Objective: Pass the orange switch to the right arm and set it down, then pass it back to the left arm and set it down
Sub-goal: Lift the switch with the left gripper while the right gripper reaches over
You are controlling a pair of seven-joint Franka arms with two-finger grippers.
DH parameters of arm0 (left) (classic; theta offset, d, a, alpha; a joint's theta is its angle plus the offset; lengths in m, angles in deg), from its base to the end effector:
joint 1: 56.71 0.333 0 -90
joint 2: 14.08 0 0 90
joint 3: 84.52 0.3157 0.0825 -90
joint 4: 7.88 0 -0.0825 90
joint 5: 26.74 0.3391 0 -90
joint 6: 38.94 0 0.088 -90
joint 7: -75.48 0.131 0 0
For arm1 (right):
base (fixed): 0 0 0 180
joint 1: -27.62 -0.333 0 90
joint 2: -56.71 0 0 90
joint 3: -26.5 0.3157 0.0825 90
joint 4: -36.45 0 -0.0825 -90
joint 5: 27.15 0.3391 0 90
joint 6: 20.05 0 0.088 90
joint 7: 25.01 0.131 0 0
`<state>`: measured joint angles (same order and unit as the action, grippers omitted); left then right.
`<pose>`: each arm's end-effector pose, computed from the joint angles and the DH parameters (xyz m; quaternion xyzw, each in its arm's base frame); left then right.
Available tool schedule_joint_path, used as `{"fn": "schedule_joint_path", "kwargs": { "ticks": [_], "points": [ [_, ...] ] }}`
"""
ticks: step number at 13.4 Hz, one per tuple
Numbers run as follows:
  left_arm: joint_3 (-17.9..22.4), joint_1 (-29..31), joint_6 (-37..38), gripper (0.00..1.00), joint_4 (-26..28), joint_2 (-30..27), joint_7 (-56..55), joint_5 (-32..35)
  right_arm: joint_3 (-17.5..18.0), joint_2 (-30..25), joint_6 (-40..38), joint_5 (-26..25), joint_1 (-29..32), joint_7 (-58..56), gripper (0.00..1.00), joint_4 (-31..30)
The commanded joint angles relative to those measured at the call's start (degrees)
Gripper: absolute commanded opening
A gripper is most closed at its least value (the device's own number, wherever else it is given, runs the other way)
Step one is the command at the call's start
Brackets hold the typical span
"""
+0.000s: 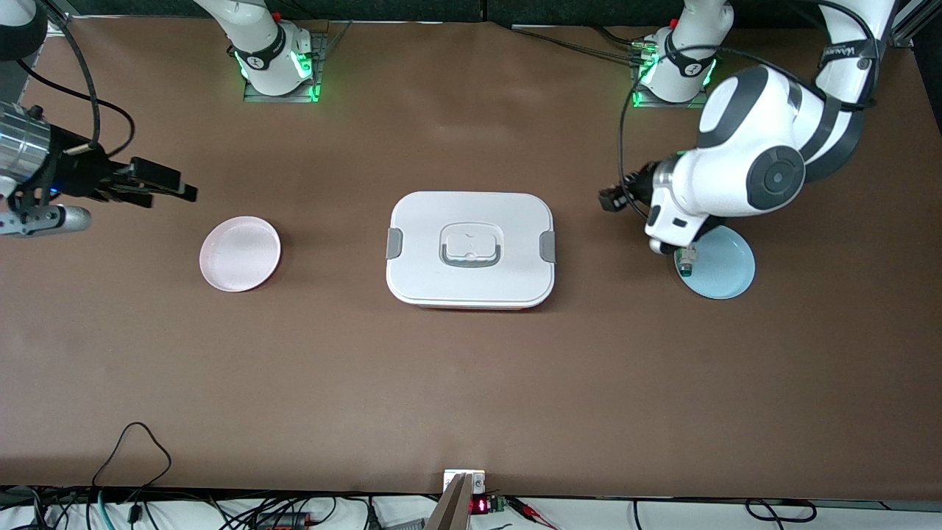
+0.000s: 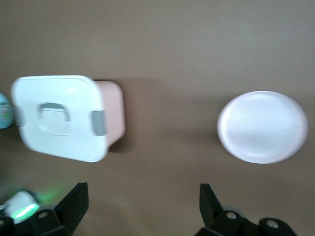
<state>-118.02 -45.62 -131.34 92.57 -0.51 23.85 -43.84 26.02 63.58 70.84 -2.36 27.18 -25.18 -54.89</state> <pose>0.4836 -0.2186 0.4331 0.9252 0.2686 -0.2596 0.0665 0.5394 0.0542 0.5404 -0.9748 0.0159 0.0620 0.2136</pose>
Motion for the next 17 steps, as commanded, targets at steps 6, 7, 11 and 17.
{"fn": "schedule_joint_path", "kwargs": {
  "ticks": [6, 7, 11, 17],
  "points": [
    [-4.6, 0.5, 5.0, 0.00, -8.7, -0.5, -15.7, -25.0, 0.0, 2.6, 6.0, 31.1, -4.1, -0.5, 1.00, -2.4],
    [-4.6, 0.5, 4.8, 0.00, -9.8, -0.2, -19.0, -28.9, 0.0, 2.6, 6.6, 33.5, -4.4, -0.6, 1.00, -3.0],
    [-4.6, 0.4, -1.3, 0.00, -10.6, -0.1, -24.6, -40.0, 0.3, 2.5, 8.3, 47.2, -5.5, -9.7, 1.00, -7.2],
    [-4.9, -3.3, -15.0, 0.00, -10.6, 4.6, -29.1, -55.4, 1.4, 1.9, 8.7, 59.6, -8.4, -19.5, 1.00, -11.6]
  ]
}}
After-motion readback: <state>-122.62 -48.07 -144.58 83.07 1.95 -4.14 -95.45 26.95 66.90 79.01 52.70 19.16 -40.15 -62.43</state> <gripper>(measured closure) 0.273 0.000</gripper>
